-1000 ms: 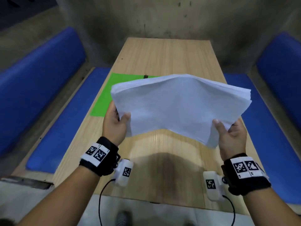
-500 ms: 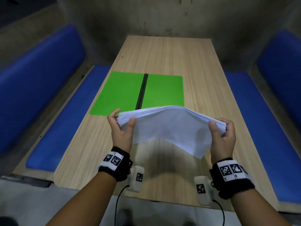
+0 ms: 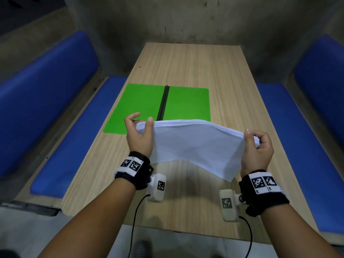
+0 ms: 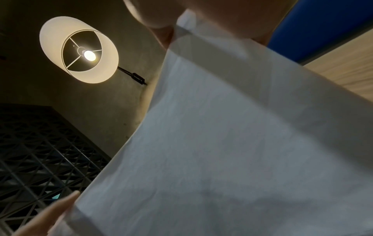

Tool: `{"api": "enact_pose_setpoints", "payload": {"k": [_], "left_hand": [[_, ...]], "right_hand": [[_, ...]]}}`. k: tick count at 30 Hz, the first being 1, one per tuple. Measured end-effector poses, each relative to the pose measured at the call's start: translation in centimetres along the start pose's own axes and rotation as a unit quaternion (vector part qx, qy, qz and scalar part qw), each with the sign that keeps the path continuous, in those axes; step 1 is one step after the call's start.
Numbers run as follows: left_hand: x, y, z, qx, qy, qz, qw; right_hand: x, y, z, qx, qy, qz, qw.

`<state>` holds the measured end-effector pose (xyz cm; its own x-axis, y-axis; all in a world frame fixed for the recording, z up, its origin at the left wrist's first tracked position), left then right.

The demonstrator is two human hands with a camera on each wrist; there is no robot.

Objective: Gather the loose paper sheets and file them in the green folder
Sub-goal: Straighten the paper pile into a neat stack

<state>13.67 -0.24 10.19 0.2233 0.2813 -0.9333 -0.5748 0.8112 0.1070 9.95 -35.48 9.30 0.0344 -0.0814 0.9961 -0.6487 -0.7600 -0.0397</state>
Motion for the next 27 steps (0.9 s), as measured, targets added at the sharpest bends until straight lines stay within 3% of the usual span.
{"api": "enact_pose_setpoints", "payload": {"k": [17, 21, 24, 27], "left_hand": [[-0.7, -0.2, 1.5, 0.02, -0.078, 0.014, 0.997], [-0.6, -0.3, 1.7, 0.033, -0.07, 0.004, 0.997], [-0.2, -0.2, 1.3, 0.086, -0.049, -0.055, 0.994], [0.9, 0.1, 0.0, 0.173, -0.046, -0.096, 0.979]], "right_hand": [[0.5, 0.0, 0.4, 0.026, 0.021, 0.017, 0.999], [0.6, -0.1, -0.1, 0.067, 0.026, 0.029, 0.997], [-0.4, -0.2, -0.3, 0.147, 0.025, 0.011, 0.989], [-1.9, 0.2, 0.1, 0.167, -0.008, -0.036, 0.985]]}}
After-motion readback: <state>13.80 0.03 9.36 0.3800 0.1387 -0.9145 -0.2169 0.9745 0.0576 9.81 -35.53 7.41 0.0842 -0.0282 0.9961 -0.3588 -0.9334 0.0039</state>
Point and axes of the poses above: each hand's wrist, its own z-axis towards the middle knuckle, its own y-axis out of the back of the hand, x = y × z, the point moved 8 cm from there along z, towards the middle knuckle, and after that the axes turned 7 degrees about -y, right-handed, at the moved point
